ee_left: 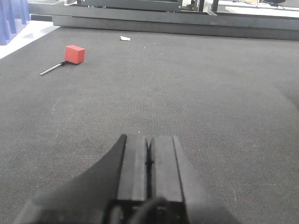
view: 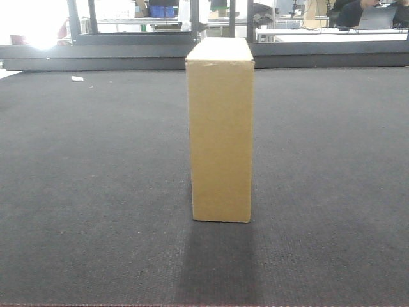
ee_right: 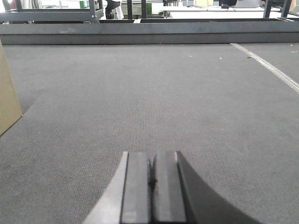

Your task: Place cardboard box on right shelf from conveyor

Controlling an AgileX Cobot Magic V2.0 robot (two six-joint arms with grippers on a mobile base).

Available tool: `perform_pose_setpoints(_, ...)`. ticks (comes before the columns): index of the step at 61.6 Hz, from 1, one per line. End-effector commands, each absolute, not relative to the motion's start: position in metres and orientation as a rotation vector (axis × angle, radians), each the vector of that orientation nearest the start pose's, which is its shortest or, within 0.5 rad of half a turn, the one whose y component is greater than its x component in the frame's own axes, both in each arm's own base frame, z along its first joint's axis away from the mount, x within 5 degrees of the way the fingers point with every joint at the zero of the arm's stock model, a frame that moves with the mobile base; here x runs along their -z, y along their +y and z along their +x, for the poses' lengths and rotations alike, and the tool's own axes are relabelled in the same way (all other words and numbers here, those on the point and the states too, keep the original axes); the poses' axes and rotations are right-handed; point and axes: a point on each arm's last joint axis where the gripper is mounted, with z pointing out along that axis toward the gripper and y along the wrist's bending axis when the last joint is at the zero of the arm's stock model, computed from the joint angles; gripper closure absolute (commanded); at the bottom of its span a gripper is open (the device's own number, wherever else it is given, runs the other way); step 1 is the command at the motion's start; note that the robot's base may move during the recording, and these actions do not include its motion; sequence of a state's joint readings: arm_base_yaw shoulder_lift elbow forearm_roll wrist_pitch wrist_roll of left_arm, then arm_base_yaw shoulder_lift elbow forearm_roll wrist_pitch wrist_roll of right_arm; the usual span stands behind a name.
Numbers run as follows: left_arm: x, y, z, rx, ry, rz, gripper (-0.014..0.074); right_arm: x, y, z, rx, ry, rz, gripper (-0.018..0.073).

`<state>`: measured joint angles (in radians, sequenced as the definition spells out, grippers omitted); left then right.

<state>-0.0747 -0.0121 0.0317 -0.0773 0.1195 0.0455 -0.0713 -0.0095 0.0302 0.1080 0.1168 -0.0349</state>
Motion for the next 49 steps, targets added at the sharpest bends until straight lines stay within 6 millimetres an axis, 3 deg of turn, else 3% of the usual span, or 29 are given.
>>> perform_pose_setpoints(1, -0.1981, -0.0047, 0.0558, 0.095, 1.53, 0.034, 0.0713, -0.2033, -0.0037, 0.055, 0.002, 1.508, 0.101, 0.0502)
perform_pose_setpoints(49, -0.1981, -0.0047, 0.0558, 0.095, 1.53, 0.034, 0.0713, -0.2099, -0.0042, 0.0544, 0.008, 1.439, 0.102, 0.0502)
